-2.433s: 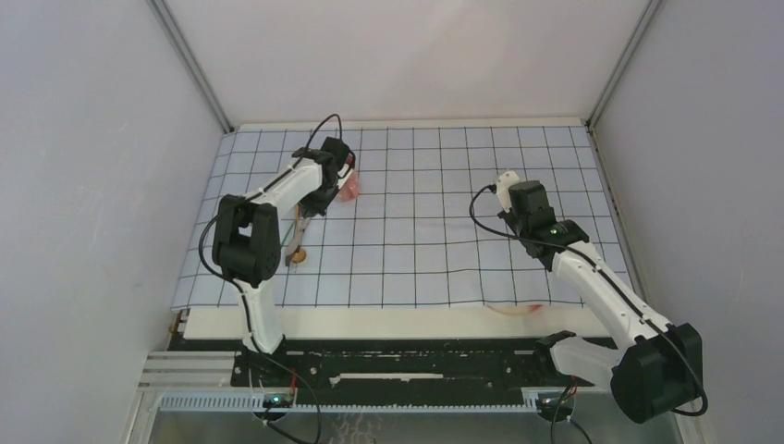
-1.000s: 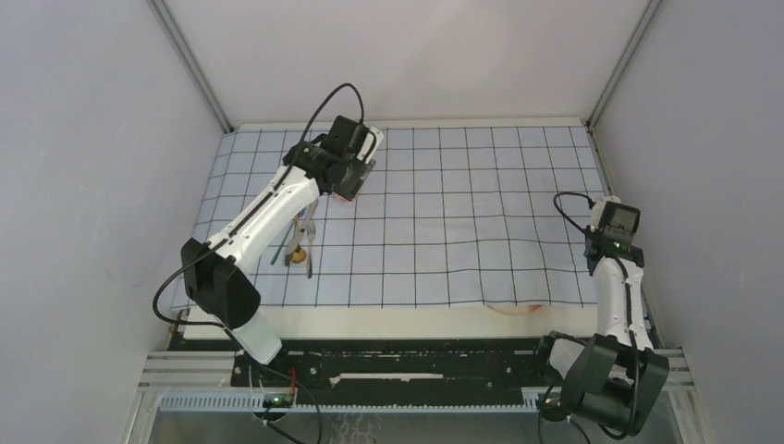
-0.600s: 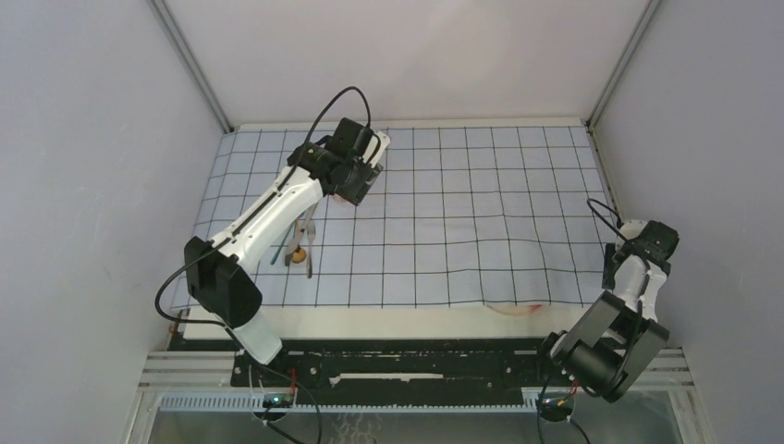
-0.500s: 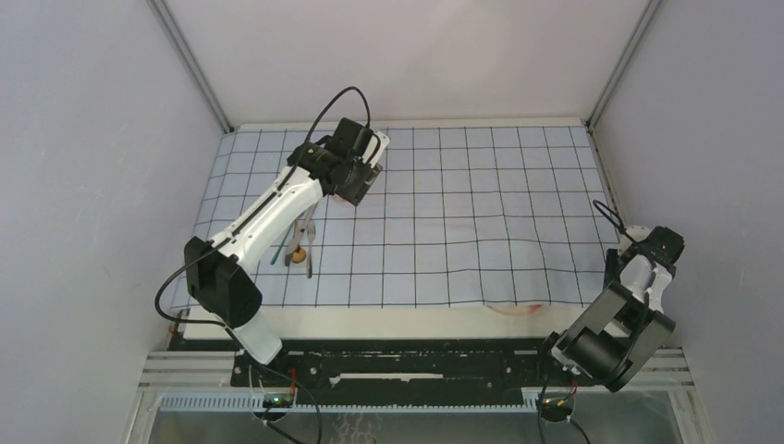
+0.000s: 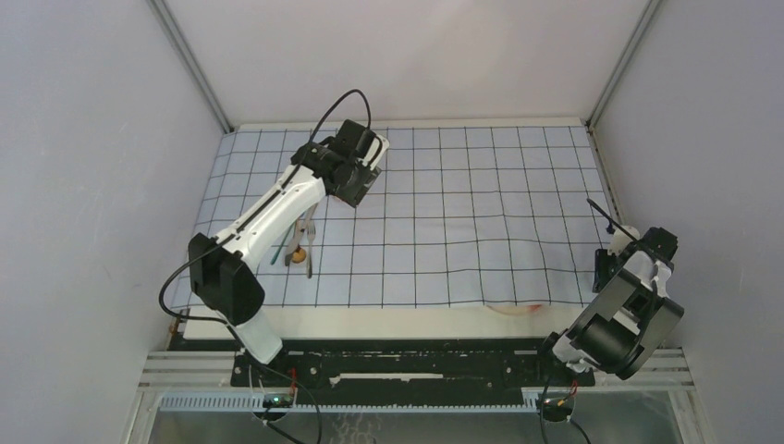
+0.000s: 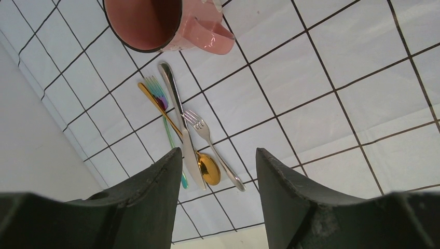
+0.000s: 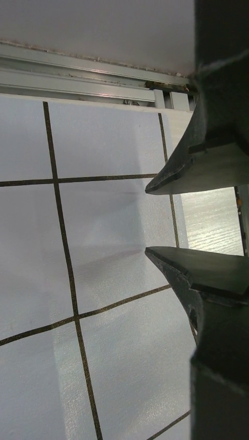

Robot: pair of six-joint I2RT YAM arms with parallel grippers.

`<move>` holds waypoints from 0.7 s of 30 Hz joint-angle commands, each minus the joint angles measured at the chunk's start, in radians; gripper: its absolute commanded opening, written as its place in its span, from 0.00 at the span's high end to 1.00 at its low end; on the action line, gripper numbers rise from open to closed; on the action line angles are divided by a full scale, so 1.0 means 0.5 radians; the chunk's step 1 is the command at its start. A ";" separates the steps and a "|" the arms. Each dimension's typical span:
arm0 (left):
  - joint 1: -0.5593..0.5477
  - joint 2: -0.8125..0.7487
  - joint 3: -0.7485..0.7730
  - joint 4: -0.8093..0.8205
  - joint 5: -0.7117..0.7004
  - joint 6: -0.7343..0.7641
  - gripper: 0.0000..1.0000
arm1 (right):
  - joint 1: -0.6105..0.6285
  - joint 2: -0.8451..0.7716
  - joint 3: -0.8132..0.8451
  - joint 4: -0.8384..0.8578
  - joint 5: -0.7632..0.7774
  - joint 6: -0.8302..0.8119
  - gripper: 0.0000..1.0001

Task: Set the dinner table for one person
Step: Fold the napkin at the center of the board.

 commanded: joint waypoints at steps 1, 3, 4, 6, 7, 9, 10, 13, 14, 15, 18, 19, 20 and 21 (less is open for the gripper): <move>-0.006 -0.006 0.081 0.003 -0.059 0.044 0.41 | 0.000 -0.018 0.056 0.006 0.004 -0.053 0.50; -0.006 -0.008 0.073 0.005 -0.061 0.040 0.41 | -0.002 -0.012 0.052 0.010 0.011 -0.056 0.50; -0.006 -0.004 0.071 0.006 -0.059 0.039 0.41 | -0.002 -0.001 0.046 0.020 0.011 -0.059 0.50; -0.007 -0.003 0.069 0.008 -0.055 0.032 0.41 | 0.003 0.039 0.043 0.028 0.011 -0.051 0.50; -0.006 -0.003 0.065 0.008 -0.050 0.031 0.41 | 0.003 0.060 0.044 0.029 0.006 -0.050 0.50; -0.006 -0.005 0.050 0.011 -0.045 0.027 0.41 | 0.003 0.095 0.043 0.029 -0.010 -0.052 0.50; -0.006 -0.009 0.041 0.014 -0.042 0.025 0.41 | 0.002 0.112 0.044 0.030 -0.019 -0.054 0.50; -0.006 -0.013 0.029 0.015 -0.043 0.023 0.40 | -0.002 0.165 0.044 0.019 -0.072 -0.065 0.53; -0.008 -0.014 0.029 0.015 -0.045 0.025 0.41 | 0.001 0.175 0.044 0.012 -0.099 -0.068 0.54; -0.007 -0.017 0.029 0.015 -0.049 0.027 0.41 | 0.008 0.183 0.043 0.009 -0.112 -0.065 0.56; -0.006 -0.026 0.035 0.012 -0.067 0.033 0.41 | 0.039 0.195 0.045 0.002 -0.129 -0.062 0.66; -0.006 -0.030 0.035 0.014 -0.069 0.031 0.41 | 0.052 0.198 0.043 0.001 -0.128 -0.060 0.72; -0.006 -0.033 0.033 0.014 -0.069 0.033 0.41 | 0.061 0.202 0.043 0.003 -0.128 -0.059 0.80; -0.006 -0.039 0.031 0.012 -0.069 0.031 0.40 | 0.066 0.204 0.043 0.008 -0.129 -0.051 0.92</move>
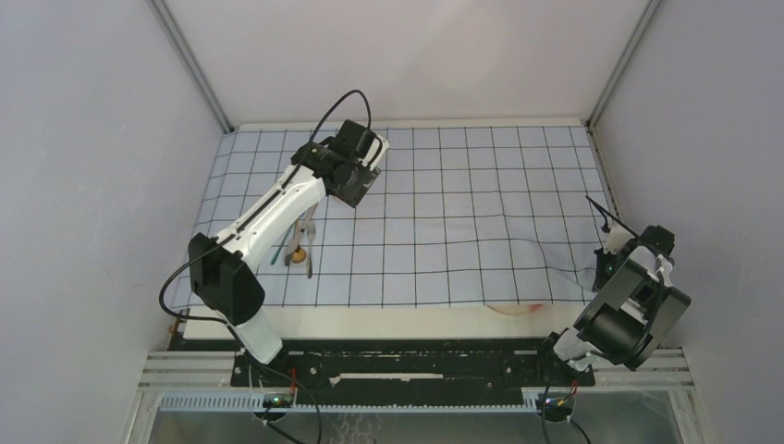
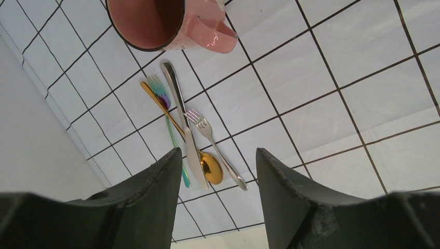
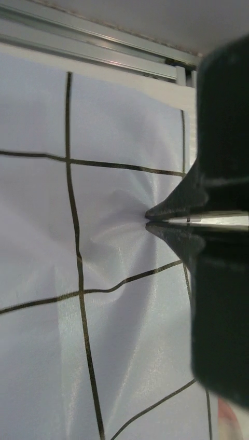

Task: Set the dinner table for one person
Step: Fold the napkin at the center of the board.

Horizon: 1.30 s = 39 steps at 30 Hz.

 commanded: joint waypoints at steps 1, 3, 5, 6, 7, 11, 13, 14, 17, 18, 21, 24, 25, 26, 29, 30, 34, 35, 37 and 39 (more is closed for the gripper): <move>-0.006 -0.044 0.025 0.021 -0.041 0.015 0.41 | 0.037 0.067 -0.007 0.053 -0.042 -0.015 1.00; -0.008 -0.049 0.014 0.017 -0.036 0.016 0.41 | 0.041 0.064 -0.008 0.051 -0.047 -0.011 1.00; -0.007 -0.052 0.000 0.018 -0.042 0.016 0.41 | 0.044 0.044 -0.006 0.054 -0.049 -0.009 1.00; -0.009 -0.052 -0.003 0.016 -0.045 0.017 0.41 | 0.040 0.028 -0.007 0.055 -0.050 -0.007 1.00; -0.009 -0.052 -0.001 0.017 -0.042 0.016 0.41 | 0.040 0.009 -0.005 0.056 -0.050 -0.009 1.00; -0.010 -0.055 0.006 0.015 -0.048 0.020 0.41 | 0.052 -0.126 -0.007 0.033 -0.113 0.019 1.00; -0.010 -0.061 -0.002 0.022 -0.046 0.016 0.41 | 0.082 -0.213 -0.007 0.021 -0.141 0.046 1.00; -0.010 -0.061 -0.015 0.031 -0.039 0.014 0.41 | 0.121 -0.261 -0.004 0.019 -0.127 0.068 1.00; -0.011 -0.068 -0.073 0.059 -0.025 0.006 0.41 | 0.290 -0.413 0.026 -0.016 -0.081 0.149 1.00; -0.011 -0.072 -0.091 0.073 -0.020 0.007 0.41 | 0.363 -0.472 0.059 -0.027 -0.060 0.185 1.00; -0.010 -0.083 -0.117 0.084 -0.007 0.012 0.41 | 0.612 -0.651 0.178 -0.103 0.033 0.300 1.00; -0.010 -0.093 -0.118 0.081 0.003 0.029 0.41 | 0.959 -0.698 0.332 -0.226 0.133 0.413 1.00; -0.010 -0.095 -0.116 0.080 0.008 0.031 0.41 | 1.064 -0.689 0.379 -0.267 0.159 0.452 1.00; -0.010 -0.101 -0.115 0.080 0.014 0.034 0.41 | 1.174 -0.675 0.414 -0.308 0.181 0.481 1.00; -0.010 -0.114 -0.106 0.083 0.035 0.028 0.41 | 1.493 -0.646 0.486 -0.349 0.295 0.576 1.00; -0.010 -0.115 -0.104 0.082 0.044 0.027 0.41 | 1.601 -0.640 0.506 -0.337 0.363 0.600 1.00; -0.011 -0.130 -0.123 0.080 0.044 0.027 0.41 | 1.933 -0.555 0.626 -0.364 0.484 0.666 1.00; -0.010 -0.134 -0.134 0.084 0.044 0.031 0.41 | 2.004 -0.523 0.670 -0.376 0.498 0.677 1.00; -0.010 -0.138 -0.144 0.088 0.047 0.030 0.41 | 2.151 -0.446 0.721 -0.366 0.538 0.690 1.00; -0.010 -0.142 -0.158 0.095 0.052 0.029 0.41 | 2.259 -0.383 0.757 -0.319 0.581 0.704 1.00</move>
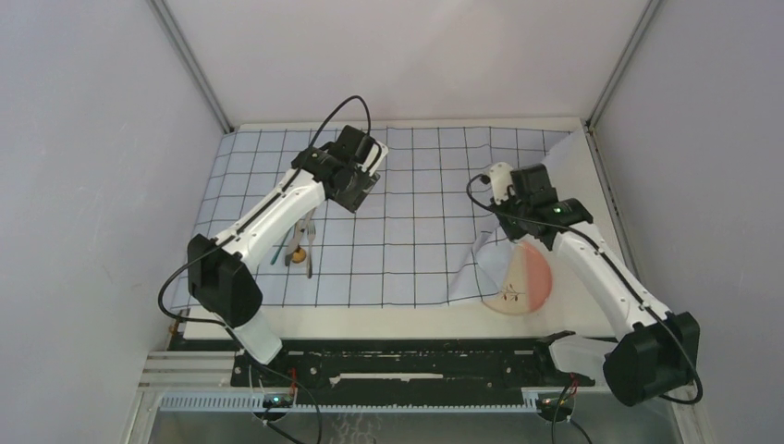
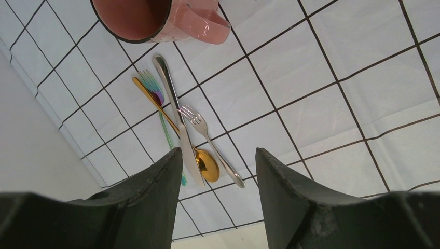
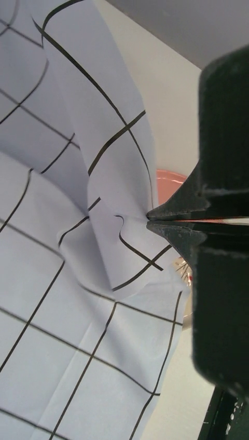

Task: Set the dinner table for one person
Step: Fold the napkin at the center of the board.

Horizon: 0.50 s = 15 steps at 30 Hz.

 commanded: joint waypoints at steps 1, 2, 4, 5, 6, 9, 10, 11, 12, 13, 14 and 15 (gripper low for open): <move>-0.010 -0.107 -0.051 0.057 0.035 0.025 0.41 | 0.233 0.114 0.154 0.075 0.167 0.105 1.00; -0.010 -0.107 -0.055 0.059 0.041 0.024 0.41 | 0.277 0.145 0.164 0.110 0.185 0.108 1.00; -0.010 -0.108 -0.071 0.067 0.052 0.025 0.41 | 0.357 0.211 0.202 0.160 0.232 0.099 1.00; -0.010 -0.109 -0.073 0.069 0.052 0.025 0.42 | 0.395 0.243 0.224 0.184 0.251 0.092 1.00; -0.011 -0.106 -0.077 0.070 0.050 0.027 0.41 | 0.426 0.280 0.255 0.193 0.275 0.085 1.00; -0.010 -0.107 -0.082 0.071 0.049 0.029 0.41 | 0.518 0.367 0.344 0.180 0.252 0.067 1.00; -0.010 -0.115 -0.082 0.069 0.050 0.033 0.41 | 0.558 0.381 0.356 0.194 0.265 0.058 1.00; -0.010 -0.119 -0.082 0.069 0.047 0.029 0.42 | 0.604 0.393 0.362 0.209 0.289 0.048 1.00; -0.010 -0.124 -0.082 0.073 0.051 0.029 0.41 | 0.651 0.403 0.370 0.220 0.311 0.031 1.00; -0.010 -0.125 -0.082 0.077 0.058 0.027 0.41 | 0.699 0.408 0.378 0.231 0.331 0.019 1.00; -0.010 -0.121 -0.082 0.076 0.066 0.024 0.41 | 0.738 0.411 0.395 0.233 0.349 0.016 1.00; -0.010 -0.119 -0.083 0.075 0.074 0.022 0.41 | 0.774 0.404 0.406 0.240 0.351 0.001 1.00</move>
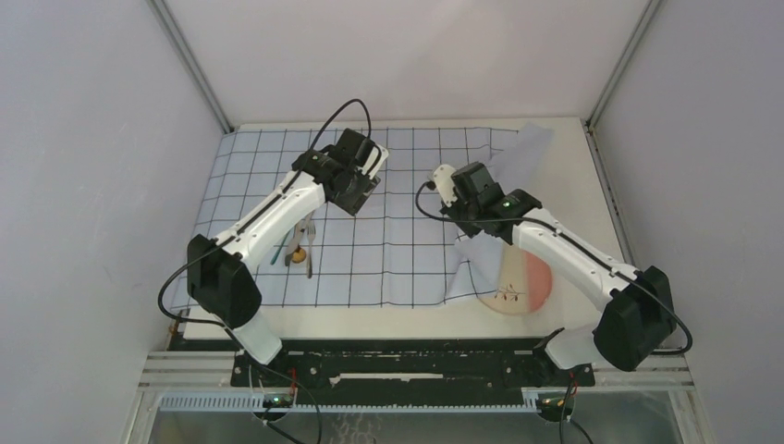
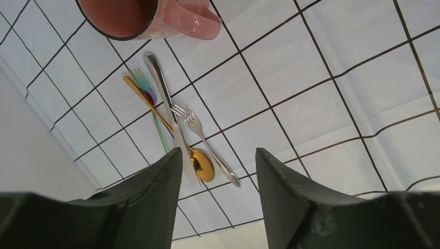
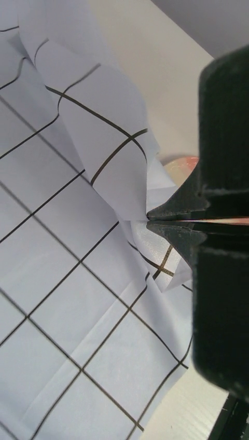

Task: Set the dinner table for one person
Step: Fold the napkin at the center of the board.

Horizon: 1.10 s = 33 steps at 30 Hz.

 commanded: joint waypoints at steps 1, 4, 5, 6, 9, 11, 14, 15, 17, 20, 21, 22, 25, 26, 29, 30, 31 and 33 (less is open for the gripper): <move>-0.010 -0.098 -0.017 0.053 0.037 0.023 0.41 | 0.174 -0.033 0.126 0.097 0.058 -0.050 1.00; -0.010 -0.086 -0.026 0.053 0.017 0.026 0.41 | 0.268 -0.043 0.222 0.024 -0.008 -0.056 1.00; -0.010 -0.083 -0.026 0.054 0.013 0.031 0.41 | 0.296 -0.033 0.246 -0.014 -0.027 -0.060 1.00; -0.010 -0.083 -0.024 0.052 0.012 0.029 0.41 | 0.326 -0.024 0.263 -0.051 -0.041 -0.067 1.00; -0.010 -0.086 -0.013 0.054 0.024 0.023 0.41 | 0.390 0.023 0.265 -0.154 -0.095 -0.104 1.00; -0.010 -0.085 -0.006 0.055 0.029 0.016 0.42 | 0.398 0.087 0.266 -0.234 -0.148 -0.107 1.00; -0.010 -0.081 -0.009 0.052 0.029 0.020 0.42 | 0.411 0.173 0.246 -0.305 -0.257 -0.137 1.00; -0.010 -0.081 -0.010 0.053 0.029 0.019 0.42 | 0.418 0.184 0.244 -0.320 -0.295 -0.144 1.00; -0.010 -0.082 -0.018 0.055 0.021 0.022 0.42 | 0.432 0.190 0.242 -0.322 -0.363 -0.149 1.00; -0.010 -0.084 -0.020 0.053 0.014 0.025 0.42 | 0.491 0.201 0.243 -0.303 -0.416 -0.154 1.00; -0.011 -0.084 -0.020 0.053 0.012 0.026 0.42 | 0.518 0.206 0.241 -0.289 -0.413 -0.151 1.00; -0.010 -0.084 -0.018 0.052 0.011 0.026 0.42 | 0.544 0.210 0.240 -0.273 -0.422 -0.151 1.00; -0.010 -0.087 -0.014 0.052 0.008 0.025 0.42 | 0.623 0.222 0.229 -0.210 -0.410 -0.130 1.00; -0.010 -0.087 -0.014 0.054 0.004 0.025 0.42 | 0.649 0.223 0.223 -0.177 -0.394 -0.115 1.00; -0.010 -0.078 -0.016 0.055 0.003 0.025 0.42 | 0.704 0.241 0.225 -0.130 -0.386 -0.113 1.00; -0.008 -0.074 -0.019 0.059 0.001 0.027 0.42 | 0.717 0.255 0.235 -0.129 -0.390 -0.115 1.00; -0.009 -0.072 -0.022 0.062 0.001 0.026 0.42 | 0.729 0.272 0.239 -0.123 -0.375 -0.108 1.00; -0.010 -0.067 -0.023 0.061 0.000 0.025 0.42 | 0.736 0.317 0.248 -0.143 -0.368 -0.118 1.00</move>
